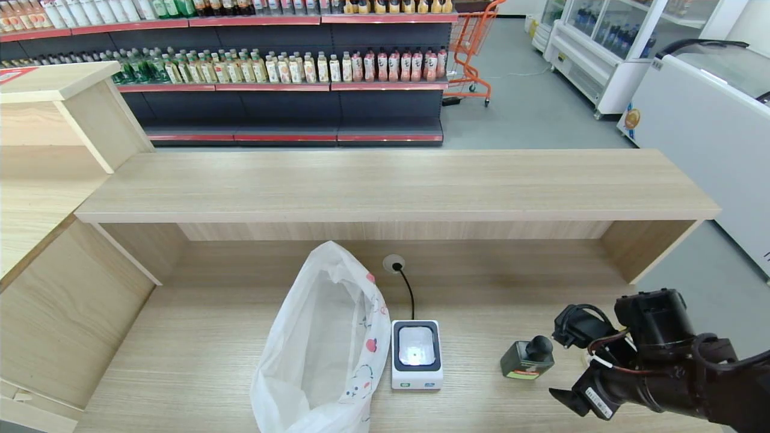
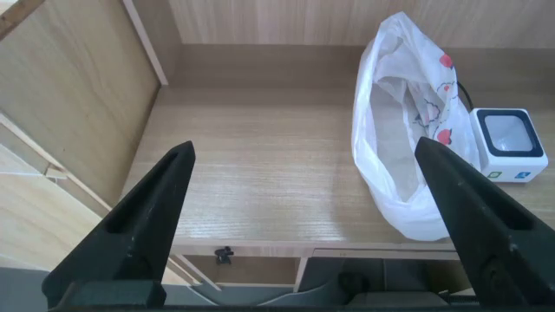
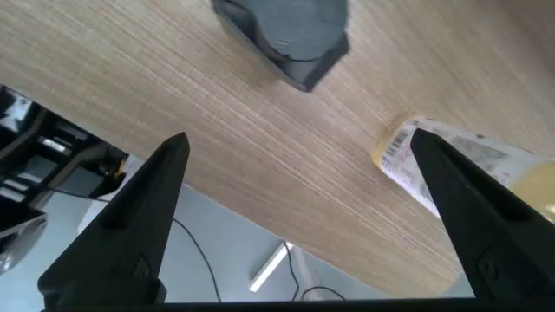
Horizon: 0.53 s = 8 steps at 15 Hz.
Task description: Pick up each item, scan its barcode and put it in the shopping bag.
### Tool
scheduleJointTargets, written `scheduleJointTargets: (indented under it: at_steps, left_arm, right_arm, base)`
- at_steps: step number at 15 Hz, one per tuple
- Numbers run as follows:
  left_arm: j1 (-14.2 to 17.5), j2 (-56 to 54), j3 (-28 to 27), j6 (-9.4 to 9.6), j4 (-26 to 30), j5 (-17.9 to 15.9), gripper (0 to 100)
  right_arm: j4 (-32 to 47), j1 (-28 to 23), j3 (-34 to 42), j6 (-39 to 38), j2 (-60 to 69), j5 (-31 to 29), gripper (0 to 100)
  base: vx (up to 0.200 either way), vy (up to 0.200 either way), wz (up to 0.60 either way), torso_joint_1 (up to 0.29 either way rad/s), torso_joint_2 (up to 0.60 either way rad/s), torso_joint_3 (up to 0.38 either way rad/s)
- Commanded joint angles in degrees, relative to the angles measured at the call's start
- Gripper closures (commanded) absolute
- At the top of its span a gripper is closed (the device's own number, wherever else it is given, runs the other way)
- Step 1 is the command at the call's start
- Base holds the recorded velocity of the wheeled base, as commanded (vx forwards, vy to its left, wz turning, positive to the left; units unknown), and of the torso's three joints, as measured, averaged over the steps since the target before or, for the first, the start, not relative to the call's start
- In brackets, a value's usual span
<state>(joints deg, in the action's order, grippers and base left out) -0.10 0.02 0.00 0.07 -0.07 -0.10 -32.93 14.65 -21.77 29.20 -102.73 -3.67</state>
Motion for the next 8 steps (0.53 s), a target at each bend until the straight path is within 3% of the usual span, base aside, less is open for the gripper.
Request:
scheduleJointTargets:
  at_steps: [1, 5, 8]
  left_arm:
    - [0.0, 0.0, 0.0, 0.01, 0.0, 0.0, 0]
    - [0.0, 0.0, 0.0, 0.01, 0.0, 0.0, 0]
    - [0.0, 0.0, 0.0, 0.01, 0.0, 0.0, 0]
  right_arm:
    - [-1.6, -0.7, 0.0, 0.0, -5.3, 3.0, 0]
    - [-10.9, -1.3, -2.0, 0.2, -12.4, 5.1, 0]
    - [-12.7, -0.9, -4.7, 3.9, -15.6, 9.4, 0]
  base:
    - [0.000, 0.000, 0.00, 0.000, 0.00, 0.000]
    - [0.000, 0.000, 0.00, 0.000, 0.00, 0.000]
    - [0.000, 0.000, 0.00, 0.000, 0.00, 0.000]
